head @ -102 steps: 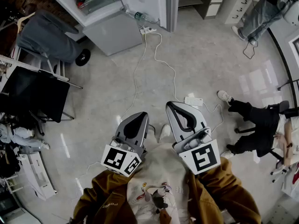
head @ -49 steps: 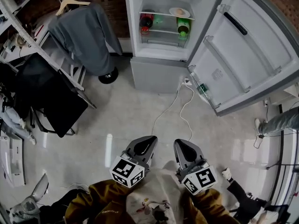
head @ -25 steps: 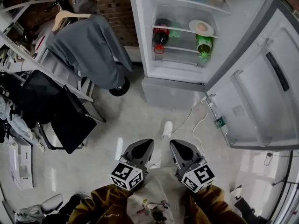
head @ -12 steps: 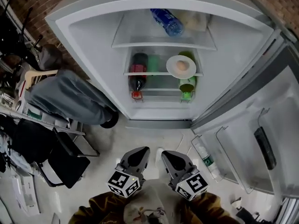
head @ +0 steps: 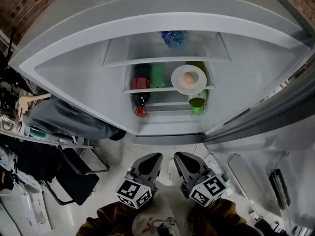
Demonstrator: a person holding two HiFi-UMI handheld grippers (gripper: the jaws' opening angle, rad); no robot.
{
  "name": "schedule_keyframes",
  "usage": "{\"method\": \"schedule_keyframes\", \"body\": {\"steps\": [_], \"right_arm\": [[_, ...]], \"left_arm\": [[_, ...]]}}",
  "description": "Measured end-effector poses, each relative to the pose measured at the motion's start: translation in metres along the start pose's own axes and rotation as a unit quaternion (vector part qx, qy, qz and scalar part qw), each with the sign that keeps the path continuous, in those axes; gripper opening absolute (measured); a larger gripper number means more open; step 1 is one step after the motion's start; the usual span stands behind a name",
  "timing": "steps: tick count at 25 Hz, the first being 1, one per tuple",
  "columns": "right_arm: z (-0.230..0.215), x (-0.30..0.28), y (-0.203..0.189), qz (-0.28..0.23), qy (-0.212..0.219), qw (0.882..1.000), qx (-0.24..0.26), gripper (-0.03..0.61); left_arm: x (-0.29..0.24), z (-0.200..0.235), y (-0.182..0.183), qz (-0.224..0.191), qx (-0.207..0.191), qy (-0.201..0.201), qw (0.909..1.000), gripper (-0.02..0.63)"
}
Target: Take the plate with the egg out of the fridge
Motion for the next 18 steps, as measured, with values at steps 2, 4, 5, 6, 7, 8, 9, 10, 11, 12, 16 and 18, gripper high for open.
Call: {"method": "schedule_keyframes", "body": {"steps": [2,4,5,6,7,8,9,10,11,12,16,18], "right_arm": [[-0.006,-0.005,0.001,-0.003,-0.007,1.000,-0.005,0.005],[-0.007,-0.007,0.000,-0.002,-0.014,1.000,-0.012,0.005],[-0.006,-0.006,0.000,-0.003,-0.017,1.000,-0.012,0.005],[-0.006,-0.007,0.001,-0.005,-0.021,1.000,-0.011,0.005],[-0.008,-0.008,0.003,-0.008,-0.026,1.000,-0.012,0.005],[-0.011,-0.010,0.005,-0.012,-0.031,0.999,-0.019,0.005],[-0.015,-0.013,0.006,-0.020,-0.034,0.999,-0.037,0.005],[-0.020,-0.015,0.008,-0.033,-0.031,0.996,-0.071,0.005],[-0.026,-0.017,0.010,-0.051,-0.022,0.992,-0.117,0.006],[-0.032,-0.018,0.012,-0.071,-0.009,0.983,-0.166,0.006],[-0.054,-0.029,0.020,-0.112,-0.013,0.966,-0.233,0.006],[-0.059,-0.037,0.023,-0.121,-0.026,0.964,-0.233,0.006]], "left_arm": [[-0.003,0.002,-0.002,0.003,0.003,-0.001,1.0000,0.008],[0.001,0.003,-0.004,0.009,0.004,-0.005,0.9999,0.008],[0.002,0.005,-0.006,0.012,0.004,-0.007,0.9999,0.008],[0.002,0.006,-0.006,0.014,0.005,-0.009,0.9998,0.008],[0.000,0.008,-0.007,0.015,0.007,-0.012,0.9998,0.008],[-0.002,0.011,-0.006,0.015,0.007,-0.014,0.9998,0.008],[-0.004,0.013,-0.004,0.015,0.007,-0.017,0.9997,0.008],[-0.006,0.016,-0.001,0.014,0.005,-0.020,0.9997,0.008],[-0.008,0.017,0.002,0.012,0.003,-0.023,0.9997,0.008],[-0.009,0.018,0.005,0.010,0.000,-0.027,0.9996,0.008],[-0.012,0.028,0.006,0.005,-0.004,-0.024,0.9997,0.008],[-0.015,0.033,0.003,0.005,0.000,-0.019,0.9998,0.008]]}}
Point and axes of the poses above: the fingertips, and each gripper's own axes: x backward along the fingers, z to its left, y out of its top, the point moved 10 cm from there along x, backward along the fingers, and after that the axes turned 12 degrees about -x, right-handed, at the moved point
